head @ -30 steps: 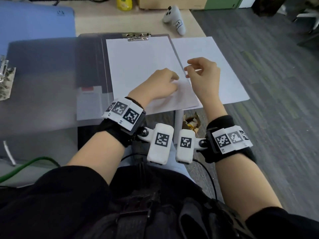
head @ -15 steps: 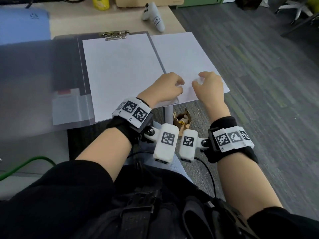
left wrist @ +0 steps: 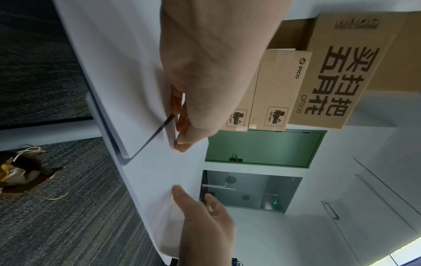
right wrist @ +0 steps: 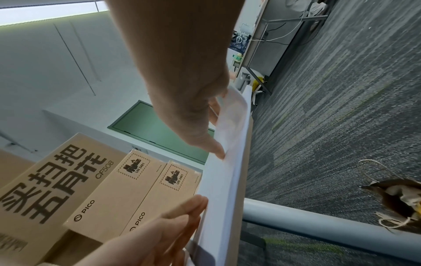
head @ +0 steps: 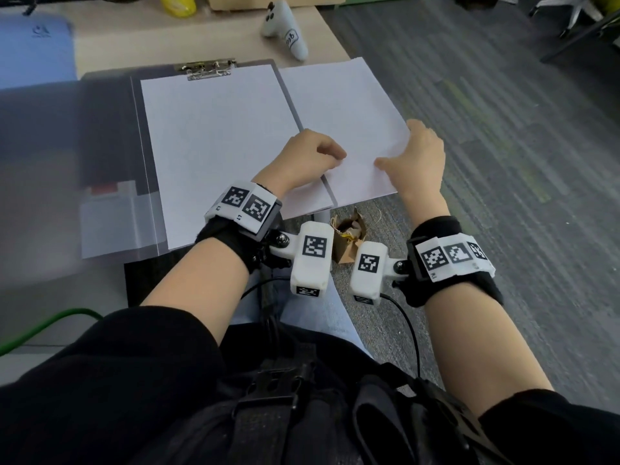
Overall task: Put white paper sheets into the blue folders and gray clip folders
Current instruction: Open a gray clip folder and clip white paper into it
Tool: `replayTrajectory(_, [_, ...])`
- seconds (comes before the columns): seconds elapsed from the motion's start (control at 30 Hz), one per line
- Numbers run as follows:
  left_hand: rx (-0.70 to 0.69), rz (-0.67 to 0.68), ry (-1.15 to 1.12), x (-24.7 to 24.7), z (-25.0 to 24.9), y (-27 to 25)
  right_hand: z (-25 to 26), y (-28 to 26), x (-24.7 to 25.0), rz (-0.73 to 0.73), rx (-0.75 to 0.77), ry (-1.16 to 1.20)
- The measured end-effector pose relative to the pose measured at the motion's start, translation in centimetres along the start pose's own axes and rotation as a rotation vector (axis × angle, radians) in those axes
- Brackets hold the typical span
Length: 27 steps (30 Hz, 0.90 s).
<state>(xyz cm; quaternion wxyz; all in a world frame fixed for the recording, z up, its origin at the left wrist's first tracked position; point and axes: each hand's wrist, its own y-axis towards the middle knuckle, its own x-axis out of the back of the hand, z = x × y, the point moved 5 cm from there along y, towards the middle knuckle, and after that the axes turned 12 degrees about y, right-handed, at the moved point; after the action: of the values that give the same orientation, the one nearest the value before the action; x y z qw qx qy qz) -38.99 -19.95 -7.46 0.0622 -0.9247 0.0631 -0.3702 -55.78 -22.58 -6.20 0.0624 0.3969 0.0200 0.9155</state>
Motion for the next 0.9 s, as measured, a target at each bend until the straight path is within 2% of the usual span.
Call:
replayTrajectory(0.1, [0.015,0.009,-0.078,-0.1,0.4,0.2,1.0,-0.1,0.1,-0.052,0.054,0.013])
replayTrajectory(0.33, [0.028,0.001,-0.217,-0.1,0.9,0.6,3.2,-0.8,-0.3,0.074,0.146,-0.086])
replayTrajectory(0.6, [0.037,0.009,-0.397,0.0,0.5,0.6,4.2,-2.1,-2.3,0.255,0.243,-0.343])
replayTrajectory(0.7, [0.015,-0.025,-0.472,0.1,0.4,0.5,4.2,-2.3,-3.0,0.307,0.256,-0.369])
replayTrajectory(0.9, [0.056,-0.059,-0.409,0.1,1.0,0.5,4.2,-2.2,-3.3,0.347,0.193,-0.282])
